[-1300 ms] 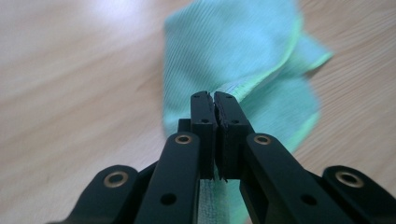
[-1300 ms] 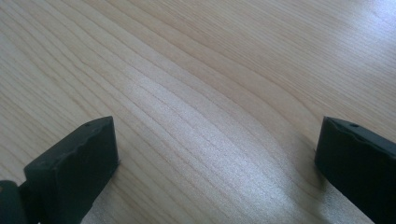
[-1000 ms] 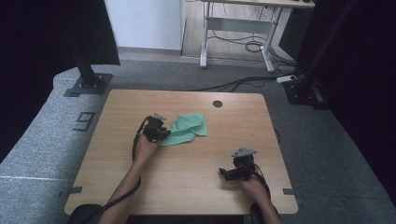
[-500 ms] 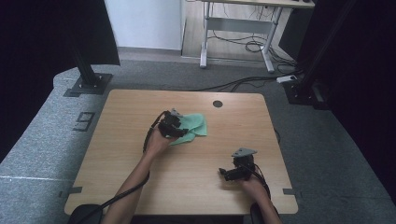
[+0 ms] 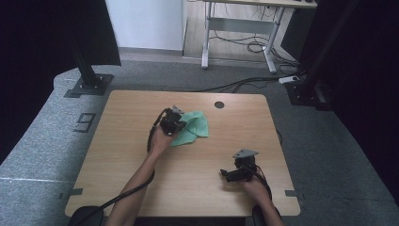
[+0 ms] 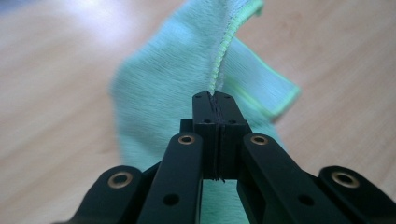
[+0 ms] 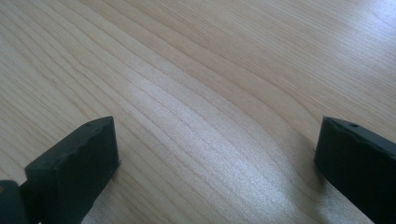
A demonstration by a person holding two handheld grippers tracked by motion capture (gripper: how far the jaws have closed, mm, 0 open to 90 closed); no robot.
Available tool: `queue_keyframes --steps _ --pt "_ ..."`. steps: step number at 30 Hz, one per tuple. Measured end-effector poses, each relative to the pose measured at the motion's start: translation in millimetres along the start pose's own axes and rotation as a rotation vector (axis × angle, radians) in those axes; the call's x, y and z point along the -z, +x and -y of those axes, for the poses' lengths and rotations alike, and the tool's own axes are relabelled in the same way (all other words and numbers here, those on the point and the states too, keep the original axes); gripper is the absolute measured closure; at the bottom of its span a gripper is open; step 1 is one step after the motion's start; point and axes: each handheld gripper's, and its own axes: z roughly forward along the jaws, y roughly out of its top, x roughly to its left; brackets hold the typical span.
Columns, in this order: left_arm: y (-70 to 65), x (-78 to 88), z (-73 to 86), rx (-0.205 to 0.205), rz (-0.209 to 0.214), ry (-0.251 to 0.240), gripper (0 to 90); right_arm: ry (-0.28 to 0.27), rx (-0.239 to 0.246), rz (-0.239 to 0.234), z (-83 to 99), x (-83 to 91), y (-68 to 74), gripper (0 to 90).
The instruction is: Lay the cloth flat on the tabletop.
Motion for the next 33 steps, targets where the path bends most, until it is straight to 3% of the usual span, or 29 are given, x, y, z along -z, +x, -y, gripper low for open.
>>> queue_keyframes --steps 1,2,6,9,10,11,16,20,22,26,27,28,30,33 --pt "8.9 6.5 0.2 0.024 -0.025 -0.018 88.4 -0.001 0.000 0.000 -0.2 -0.2 0.1 0.0" --pt "8.9 6.5 0.2 0.024 -0.025 -0.018 88.4 -0.001 0.000 0.000 -0.2 -0.2 0.1 0.0" --pt "29.9 12.7 11.0 0.078 -0.087 -0.018 88.2 -0.001 0.002 0.000 -0.3 -0.4 -0.1 0.0" --pt "49.4 12.2 29.1 0.133 -0.123 0.019 87.8 -0.001 0.002 0.000 -0.3 -0.5 0.0 0.0" --pt "49.4 12.2 29.1 0.133 -0.123 0.019 87.6 -0.001 0.002 0.000 -0.3 -0.5 0.0 0.0" --pt "58.6 10.9 39.9 0.162 -0.134 0.042 87.1 -0.001 -0.001 -0.001 -0.4 -0.4 0.1 0.0" --pt "70.2 9.7 60.7 0.185 -0.144 0.083 86.1 -0.001 0.000 -0.001 -0.4 -0.4 0.1 0.0" --pt "72.8 13.1 78.6 0.184 -0.123 0.105 85.0 0.000 -0.001 0.000 -0.4 -0.4 0.2 0.0" --pt "67.9 19.5 91.2 0.167 -0.095 0.098 84.7 0.000 -0.002 -0.001 -0.4 -0.4 0.2 0.0" --pt "62.5 28.3 99.0 0.146 -0.071 0.101 81.4 -0.001 -0.001 -0.001 -0.4 -0.4 0.2 0.0" --pt "62.0 32.2 100.0 0.144 -0.060 0.092 76.3 0.000 -0.001 0.000 -0.4 -0.4 0.2 0.0" --pt "62.1 37.2 97.1 0.152 -0.020 0.067 71.7 0.000 -0.002 0.001 -0.5 -0.5 0.4 0.0" --pt "60.9 39.3 93.3 0.148 -0.007 0.057 60.4 0.000 -0.003 0.002 -0.6 -0.6 0.5 0.0" --pt "47.6 39.4 69.6 0.102 0.046 0.007 45.1 0.002 -0.005 0.005 -1.0 -1.0 0.8 0.0"
